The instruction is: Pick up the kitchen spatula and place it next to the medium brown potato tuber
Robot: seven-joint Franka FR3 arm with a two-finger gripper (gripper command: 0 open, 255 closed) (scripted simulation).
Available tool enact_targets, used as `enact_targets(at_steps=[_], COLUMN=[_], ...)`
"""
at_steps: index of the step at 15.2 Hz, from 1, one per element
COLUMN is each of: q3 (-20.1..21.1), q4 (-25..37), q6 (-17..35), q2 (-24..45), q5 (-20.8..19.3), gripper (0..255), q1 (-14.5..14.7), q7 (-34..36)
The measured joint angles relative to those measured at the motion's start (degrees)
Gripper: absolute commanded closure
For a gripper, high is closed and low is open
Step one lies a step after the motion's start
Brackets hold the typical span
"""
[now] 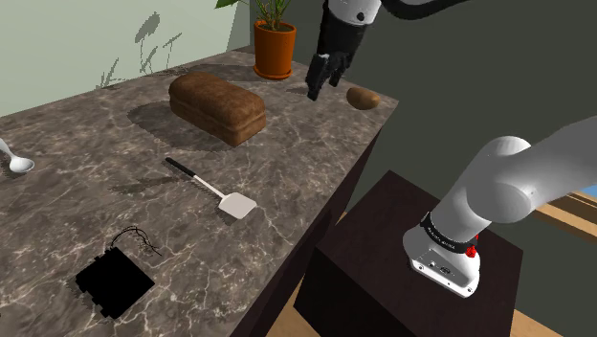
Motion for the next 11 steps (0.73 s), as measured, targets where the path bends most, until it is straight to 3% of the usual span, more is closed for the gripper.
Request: enact_targets(at_steps=[6, 11], q3=[5.9, 10.3], q4=[4.3, 8.5], q6=[4.8, 9.3], q2=[10.3, 20.4], q5=[-0.4, -3.1], gripper=[0, 0], q1=[0.7, 1.0], q7=[6.4, 12.3])
